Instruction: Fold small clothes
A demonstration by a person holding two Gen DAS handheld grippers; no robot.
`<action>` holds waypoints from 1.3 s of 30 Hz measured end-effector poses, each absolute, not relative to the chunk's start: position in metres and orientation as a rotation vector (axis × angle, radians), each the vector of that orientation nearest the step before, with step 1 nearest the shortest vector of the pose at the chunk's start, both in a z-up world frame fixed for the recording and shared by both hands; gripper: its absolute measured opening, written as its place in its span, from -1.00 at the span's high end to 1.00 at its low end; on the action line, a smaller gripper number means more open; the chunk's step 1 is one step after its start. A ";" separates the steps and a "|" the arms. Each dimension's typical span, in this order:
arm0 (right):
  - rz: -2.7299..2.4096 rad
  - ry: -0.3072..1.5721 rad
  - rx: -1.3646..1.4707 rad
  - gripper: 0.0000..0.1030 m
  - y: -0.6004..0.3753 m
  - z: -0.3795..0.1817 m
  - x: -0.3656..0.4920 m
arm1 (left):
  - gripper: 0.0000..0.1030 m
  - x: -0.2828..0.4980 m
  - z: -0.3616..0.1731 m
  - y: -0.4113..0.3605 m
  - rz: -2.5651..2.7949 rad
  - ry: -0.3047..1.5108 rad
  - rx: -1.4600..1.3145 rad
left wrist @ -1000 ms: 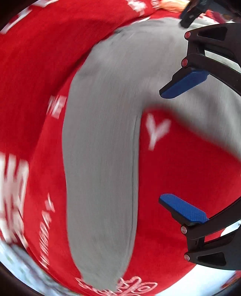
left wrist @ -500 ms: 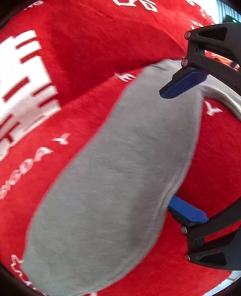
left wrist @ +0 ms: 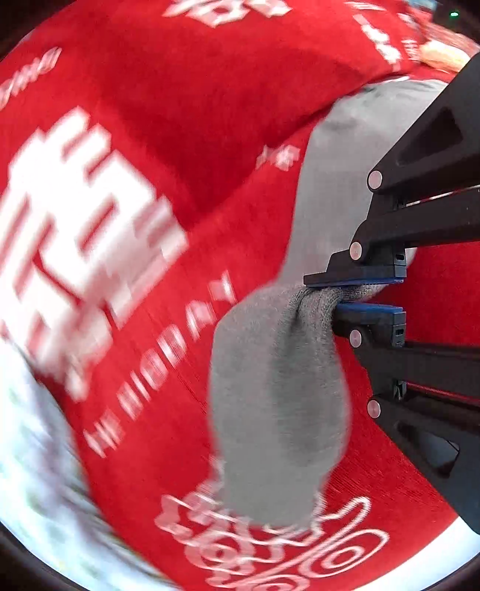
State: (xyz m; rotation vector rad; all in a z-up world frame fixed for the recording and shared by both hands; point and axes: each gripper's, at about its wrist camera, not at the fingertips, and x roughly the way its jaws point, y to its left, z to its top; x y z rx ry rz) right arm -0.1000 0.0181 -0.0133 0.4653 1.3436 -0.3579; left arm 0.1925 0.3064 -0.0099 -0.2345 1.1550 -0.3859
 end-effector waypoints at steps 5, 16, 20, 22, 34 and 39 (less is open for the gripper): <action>-0.414 1.275 0.551 -1.00 -0.008 0.000 -0.129 | 0.84 0.162 0.062 0.225 -0.631 1.013 -0.097; -0.640 1.172 0.712 -1.00 -0.126 0.010 -0.230 | 0.84 0.002 0.038 -0.017 -1.023 1.084 0.241; -0.681 1.208 0.759 -1.00 -0.149 -0.015 -0.260 | -0.01 -0.036 -0.012 -0.050 -1.005 1.162 0.431; -0.685 1.219 0.777 -1.00 -0.154 -0.025 -0.268 | -0.56 -0.043 -0.018 -0.047 -0.967 1.142 0.462; -0.375 1.212 0.251 -1.00 -0.083 -0.007 -0.120 | -0.59 0.072 0.007 0.092 -0.556 1.194 0.454; -0.308 1.292 -0.193 -0.97 -0.020 -0.052 -0.045 | -0.58 0.100 -0.034 0.115 -0.525 1.373 0.369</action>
